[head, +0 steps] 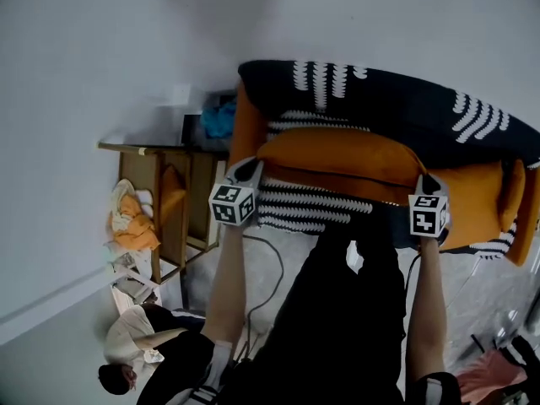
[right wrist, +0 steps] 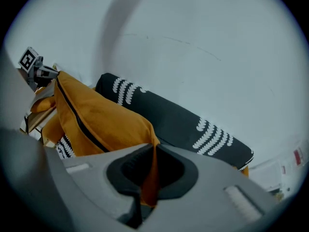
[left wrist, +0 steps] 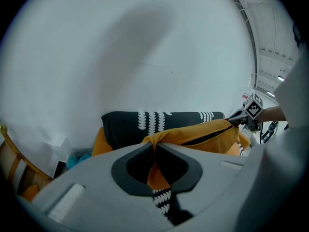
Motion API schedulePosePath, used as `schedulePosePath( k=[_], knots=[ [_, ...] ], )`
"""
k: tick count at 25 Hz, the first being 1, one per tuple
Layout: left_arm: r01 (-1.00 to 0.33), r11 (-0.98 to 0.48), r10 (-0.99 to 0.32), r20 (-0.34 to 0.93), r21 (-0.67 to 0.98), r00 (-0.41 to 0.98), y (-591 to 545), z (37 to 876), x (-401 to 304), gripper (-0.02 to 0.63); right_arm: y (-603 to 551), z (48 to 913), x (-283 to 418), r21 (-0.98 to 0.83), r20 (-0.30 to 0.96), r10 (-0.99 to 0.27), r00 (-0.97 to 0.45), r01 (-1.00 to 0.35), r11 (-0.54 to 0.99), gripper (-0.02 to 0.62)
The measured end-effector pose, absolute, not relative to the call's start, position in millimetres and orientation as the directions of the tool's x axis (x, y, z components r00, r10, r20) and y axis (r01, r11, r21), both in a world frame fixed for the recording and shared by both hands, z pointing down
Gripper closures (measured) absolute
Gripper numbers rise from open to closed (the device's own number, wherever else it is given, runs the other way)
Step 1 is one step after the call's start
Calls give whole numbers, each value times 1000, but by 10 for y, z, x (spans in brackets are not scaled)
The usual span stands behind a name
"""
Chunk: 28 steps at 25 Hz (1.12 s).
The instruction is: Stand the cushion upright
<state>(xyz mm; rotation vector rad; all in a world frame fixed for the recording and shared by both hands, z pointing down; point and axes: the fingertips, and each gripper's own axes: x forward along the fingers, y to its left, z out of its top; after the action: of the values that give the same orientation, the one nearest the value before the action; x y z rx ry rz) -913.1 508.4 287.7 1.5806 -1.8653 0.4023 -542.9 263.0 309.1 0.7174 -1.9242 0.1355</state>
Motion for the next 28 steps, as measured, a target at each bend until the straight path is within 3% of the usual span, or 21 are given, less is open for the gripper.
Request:
schedulePosePath(
  k=[13,28],
  knots=[
    [-954,241,-657,753,181,-22,4998,3388,-9716,575,2634,3498,-5935,139,903,-330,-276,-539,831,571],
    [-949,250,-674,739,192,-28,4445,3579,-9961,569,2099,3582,-6043,223,859,-453,-239,-621,752,512]
  ],
)
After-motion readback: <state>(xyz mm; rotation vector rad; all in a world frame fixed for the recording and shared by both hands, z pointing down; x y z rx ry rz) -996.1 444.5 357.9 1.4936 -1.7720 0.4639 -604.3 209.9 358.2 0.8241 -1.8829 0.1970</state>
